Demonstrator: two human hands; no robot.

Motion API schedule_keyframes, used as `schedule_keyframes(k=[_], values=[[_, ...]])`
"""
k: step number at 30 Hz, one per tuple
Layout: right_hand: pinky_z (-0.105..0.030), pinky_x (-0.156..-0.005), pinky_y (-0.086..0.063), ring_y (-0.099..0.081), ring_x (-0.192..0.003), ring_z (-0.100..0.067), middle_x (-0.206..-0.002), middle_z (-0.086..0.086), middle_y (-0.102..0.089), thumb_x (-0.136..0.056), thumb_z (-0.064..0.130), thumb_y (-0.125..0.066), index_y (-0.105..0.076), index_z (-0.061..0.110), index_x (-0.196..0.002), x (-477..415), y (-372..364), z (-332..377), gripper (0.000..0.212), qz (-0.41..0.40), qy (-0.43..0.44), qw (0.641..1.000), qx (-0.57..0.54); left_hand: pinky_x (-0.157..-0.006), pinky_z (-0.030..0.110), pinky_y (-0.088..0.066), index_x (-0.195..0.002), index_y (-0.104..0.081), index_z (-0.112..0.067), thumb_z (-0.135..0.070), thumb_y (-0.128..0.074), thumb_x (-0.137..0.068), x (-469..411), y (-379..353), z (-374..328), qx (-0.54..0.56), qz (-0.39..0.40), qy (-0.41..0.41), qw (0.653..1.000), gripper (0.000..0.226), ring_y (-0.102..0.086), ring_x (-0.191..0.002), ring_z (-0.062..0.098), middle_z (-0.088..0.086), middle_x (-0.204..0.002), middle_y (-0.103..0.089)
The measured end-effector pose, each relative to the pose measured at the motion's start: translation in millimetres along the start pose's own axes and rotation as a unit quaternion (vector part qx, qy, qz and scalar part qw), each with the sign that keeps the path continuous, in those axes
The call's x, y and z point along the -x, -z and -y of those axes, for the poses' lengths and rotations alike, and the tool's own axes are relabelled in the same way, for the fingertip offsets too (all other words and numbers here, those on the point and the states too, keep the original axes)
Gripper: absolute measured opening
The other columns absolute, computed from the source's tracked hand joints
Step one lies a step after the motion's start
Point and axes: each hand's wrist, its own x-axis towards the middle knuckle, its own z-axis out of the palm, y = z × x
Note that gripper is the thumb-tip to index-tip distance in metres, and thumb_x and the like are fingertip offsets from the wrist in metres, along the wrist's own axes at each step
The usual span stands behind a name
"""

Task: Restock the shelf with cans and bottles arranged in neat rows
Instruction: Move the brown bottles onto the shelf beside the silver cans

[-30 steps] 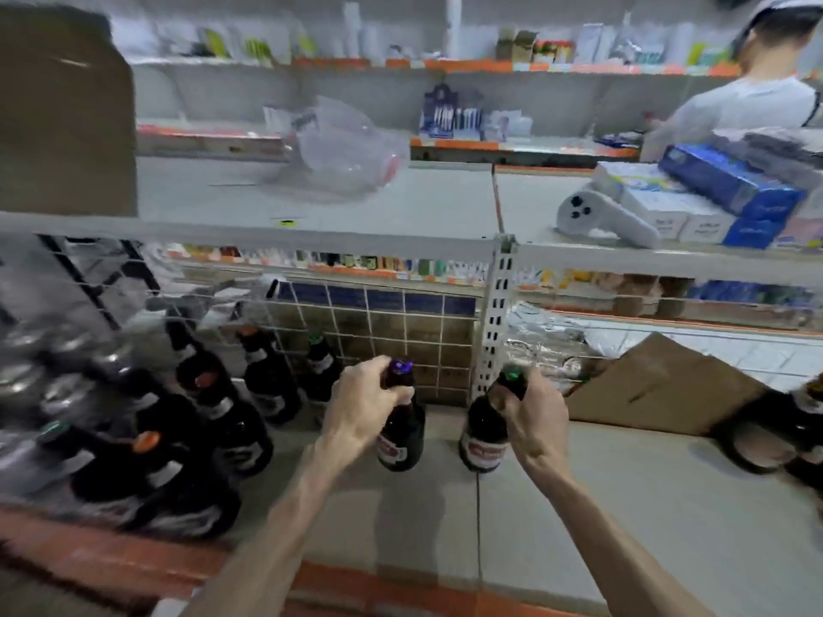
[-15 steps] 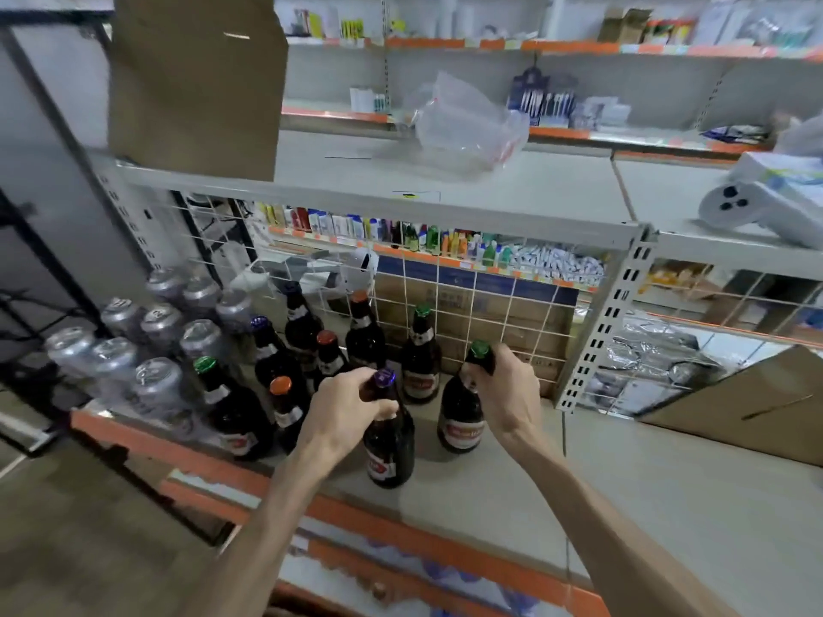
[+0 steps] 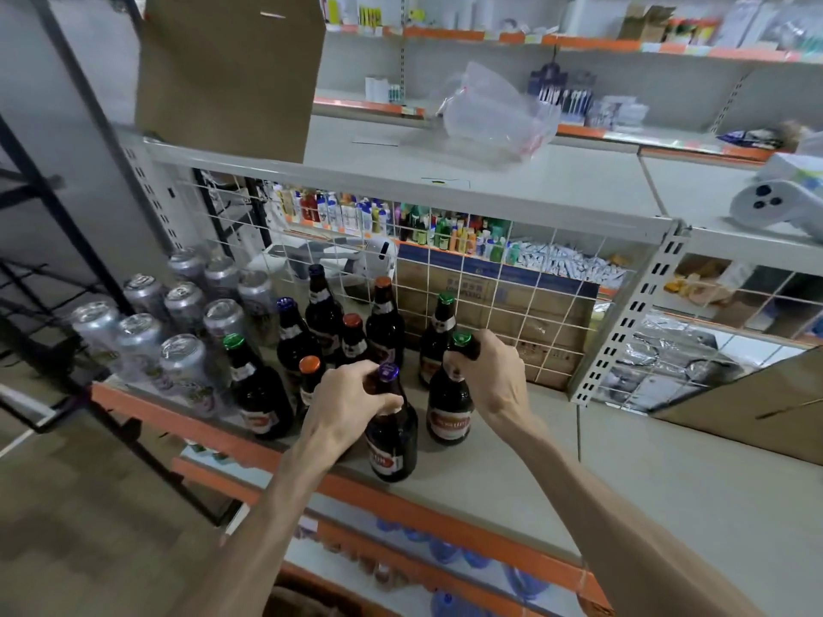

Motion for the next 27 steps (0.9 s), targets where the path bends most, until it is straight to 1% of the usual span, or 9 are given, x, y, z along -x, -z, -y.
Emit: schedule_keyframes(k=[4, 6, 9, 13, 17, 21, 22, 24, 27], values=[[-0.032, -0.066, -0.055, -0.064, -0.064, -0.014, -0.067, 0.007, -0.069, -0.077, 0.027, -0.061, -0.062, 0.019, -0.071, -0.9, -13.8, 8.3, 0.011, 0.009, 0.001, 1.0, -0.012, -0.057, 0.005, -0.043, -0.091, -0.075, -0.021, -0.023, -0.086, -0.074, 1.5, 0.9, 6.4, 0.01, 0.001, 0.004, 1.0, 0.02, -0.065, -0.065, -0.011, -0.009, -0.07, -0.074], [-0.033, -0.066, -0.055, -0.064, -0.064, -0.016, -0.067, 0.006, -0.069, -0.078, 0.023, -0.061, -0.062, 0.019, -0.069, -2.5, -20.0, 12.4, 0.01, 0.01, 0.004, 1.0, -0.02, -0.058, 0.006, -0.044, -0.092, -0.075, -0.021, -0.024, -0.087, -0.073, 0.3, 0.6, 9.3, 0.008, 0.002, 0.005, 1.0, 0.023, -0.065, -0.067, -0.011, -0.009, -0.073, -0.074], [-0.034, -0.068, -0.055, -0.067, -0.073, -0.023, -0.079, 0.002, -0.072, -0.086, 0.026, -0.065, -0.065, 0.017, -0.081, -7.9, -28.1, 16.5, 0.01, 0.011, 0.007, 1.0, -0.016, -0.059, 0.008, -0.047, -0.094, -0.075, -0.024, -0.028, -0.087, -0.073, -1.4, -0.7, 10.6, -0.001, 0.002, 0.003, 1.0, 0.025, -0.066, -0.07, -0.009, -0.011, -0.078, -0.074], [-0.035, -0.071, -0.053, -0.066, -0.081, -0.026, -0.091, -0.004, -0.072, -0.089, 0.03, -0.069, -0.064, 0.012, -0.095, -15.6, -37.7, 20.3, 0.02, 0.009, 0.009, 1.0, -0.023, -0.063, 0.015, -0.047, -0.094, -0.074, -0.026, -0.03, -0.088, -0.069, -5.3, -4.6, 11.9, -0.002, 0.004, 0.006, 1.0, 0.028, -0.068, -0.077, 0.0, -0.011, -0.081, -0.074], [-0.039, -0.072, -0.057, -0.067, -0.08, -0.025, -0.089, -0.004, -0.073, -0.087, 0.032, -0.071, -0.064, 0.013, -0.094, -21.9, -47.2, 19.5, 0.021, 0.011, 0.002, 1.0, -0.028, -0.061, 0.015, -0.047, -0.093, -0.074, -0.026, -0.032, -0.087, -0.069, -7.4, -10.8, 10.1, -0.005, 0.011, 0.0, 1.0, 0.028, -0.067, -0.075, 0.0, -0.01, -0.079, -0.074], [-0.035, -0.069, -0.055, -0.067, -0.08, -0.024, -0.087, -0.002, -0.073, -0.088, 0.033, -0.07, -0.064, 0.011, -0.099, -26.4, -51.5, 18.0, 0.025, 0.016, 0.004, 1.0, -0.017, -0.072, 0.03, -0.058, -0.096, -0.075, -0.027, -0.033, -0.087, -0.068, -7.7, -18.9, 6.0, -0.005, 0.012, -0.006, 1.0, 0.03, -0.069, -0.079, 0.006, -0.009, -0.083, -0.075], [-0.036, -0.069, -0.055, -0.067, -0.081, -0.025, -0.087, -0.003, -0.073, -0.088, 0.033, -0.071, -0.063, 0.01, -0.101, -27.5, -51.8, 17.7, 0.028, 0.018, 0.005, 1.0, -0.015, -0.073, 0.03, -0.058, -0.096, -0.075, -0.026, -0.033, -0.087, -0.069, -7.5, -20.1, 5.2, -0.005, 0.01, -0.007, 1.0, 0.03, -0.069, -0.079, 0.006, -0.009, -0.083, -0.075], [-0.039, -0.07, -0.056, -0.067, -0.082, -0.028, -0.091, -0.007, -0.073, -0.087, 0.036, -0.071, -0.059, 0.004, -0.114, -28.8, -53.6, 17.1, 0.044, 0.023, 0.012, 1.0, 0.003, -0.071, 0.027, -0.057, -0.094, -0.073, -0.024, -0.032, -0.087, -0.07, -6.5, -20.6, 4.4, -0.005, 0.014, -0.009, 1.0, 0.029, -0.068, -0.078, 0.005, -0.008, -0.082, -0.073], [-0.043, -0.071, -0.057, -0.068, -0.085, -0.031, -0.096, -0.01, -0.073, -0.086, 0.042, -0.071, -0.048, 0.0, -0.132, -26.2, -53.6, 16.1, 0.067, 0.038, 0.024, 0.999, 0.026, -0.072, 0.033, -0.057, -0.088, -0.068, -0.028, -0.032, -0.087, -0.069, -4.7, -21.6, 8.0, -0.009, 0.029, -0.014, 0.999, 0.027, -0.068, -0.077, 0.005, -0.01, -0.08, -0.072]])
